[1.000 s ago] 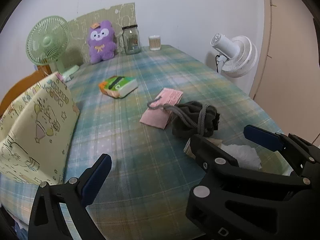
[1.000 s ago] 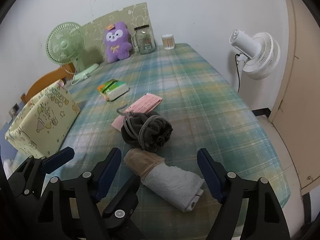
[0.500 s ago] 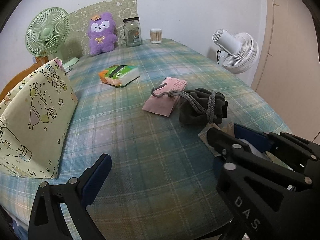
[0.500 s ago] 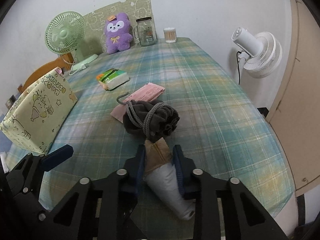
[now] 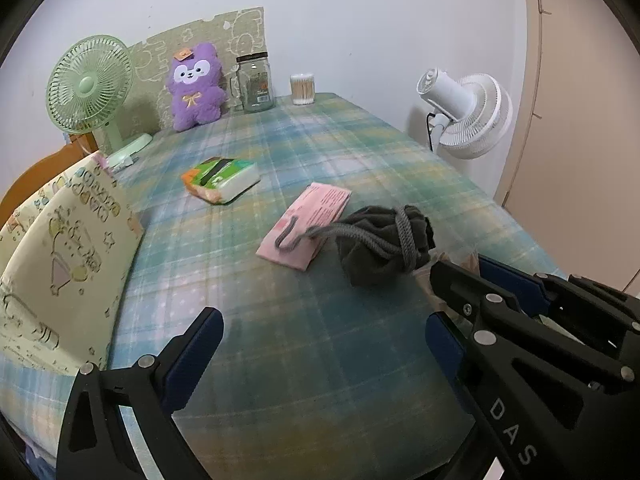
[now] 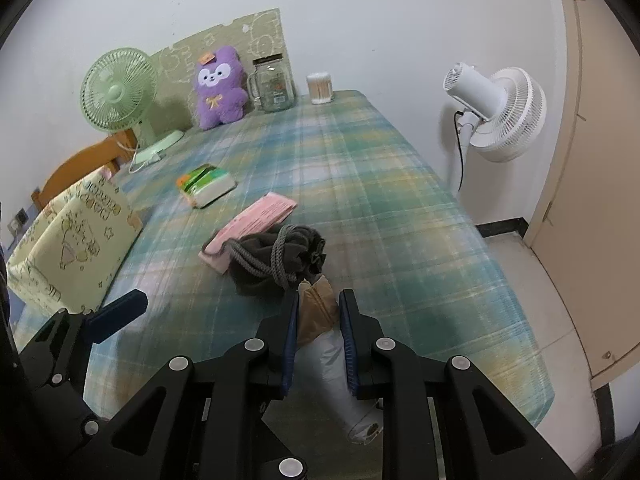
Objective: Organize soft objects
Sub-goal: 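Grasp the rolled white cloth with the right tool while the left tool grasps the grey pouch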
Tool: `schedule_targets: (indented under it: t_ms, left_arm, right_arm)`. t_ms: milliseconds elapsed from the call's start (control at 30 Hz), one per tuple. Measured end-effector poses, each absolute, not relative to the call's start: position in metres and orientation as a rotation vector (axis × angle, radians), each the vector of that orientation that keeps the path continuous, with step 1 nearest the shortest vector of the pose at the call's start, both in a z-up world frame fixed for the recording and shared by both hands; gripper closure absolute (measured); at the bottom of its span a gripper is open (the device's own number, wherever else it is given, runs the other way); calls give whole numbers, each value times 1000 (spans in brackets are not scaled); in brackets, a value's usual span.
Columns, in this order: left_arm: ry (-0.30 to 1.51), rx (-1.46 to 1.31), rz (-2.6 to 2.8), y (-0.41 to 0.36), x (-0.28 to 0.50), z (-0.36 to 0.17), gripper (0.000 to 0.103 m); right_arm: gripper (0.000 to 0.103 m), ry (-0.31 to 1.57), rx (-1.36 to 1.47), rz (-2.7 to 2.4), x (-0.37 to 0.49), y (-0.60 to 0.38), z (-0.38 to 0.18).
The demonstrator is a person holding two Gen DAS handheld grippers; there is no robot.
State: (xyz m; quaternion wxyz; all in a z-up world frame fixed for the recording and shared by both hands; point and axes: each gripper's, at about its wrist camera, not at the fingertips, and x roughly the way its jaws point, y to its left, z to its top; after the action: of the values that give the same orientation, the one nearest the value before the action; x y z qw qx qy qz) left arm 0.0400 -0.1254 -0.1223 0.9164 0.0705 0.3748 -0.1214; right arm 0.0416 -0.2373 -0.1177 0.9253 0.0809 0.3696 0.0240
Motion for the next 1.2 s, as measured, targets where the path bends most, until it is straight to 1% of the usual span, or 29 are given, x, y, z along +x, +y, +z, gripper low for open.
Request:
schedule_targets:
  t_ms: [500, 700, 867, 1067, 1100, 1167, 1200]
  left_arm:
    - [771, 138, -280, -157, 68, -118, 1]
    - [782, 147, -273, -165, 80, -118, 4]
    - [795, 156, -275, -168, 86, -120, 11]
    - [807, 146, -269, -168, 92, -122, 14]
    - [810, 143, -266, -168, 93, -122, 16]
    - [831, 134, -269, -168, 96, -122, 27]
    - [852, 124, -287, -168, 98, -123, 29]
  right_arm:
    - [80, 766, 165, -9, 65, -269, -111]
    - [80, 773, 178, -2, 79, -277, -113]
    - [80, 783, 190, 10, 87, -280, -116]
    - [80, 794, 192, 22, 95, -281, -118]
    - [80, 797, 190, 25, 97, -281, -118]
    - [80, 799, 192, 31, 99, -281, -117]
    - [80, 798, 194, 34, 100, -281, -117]
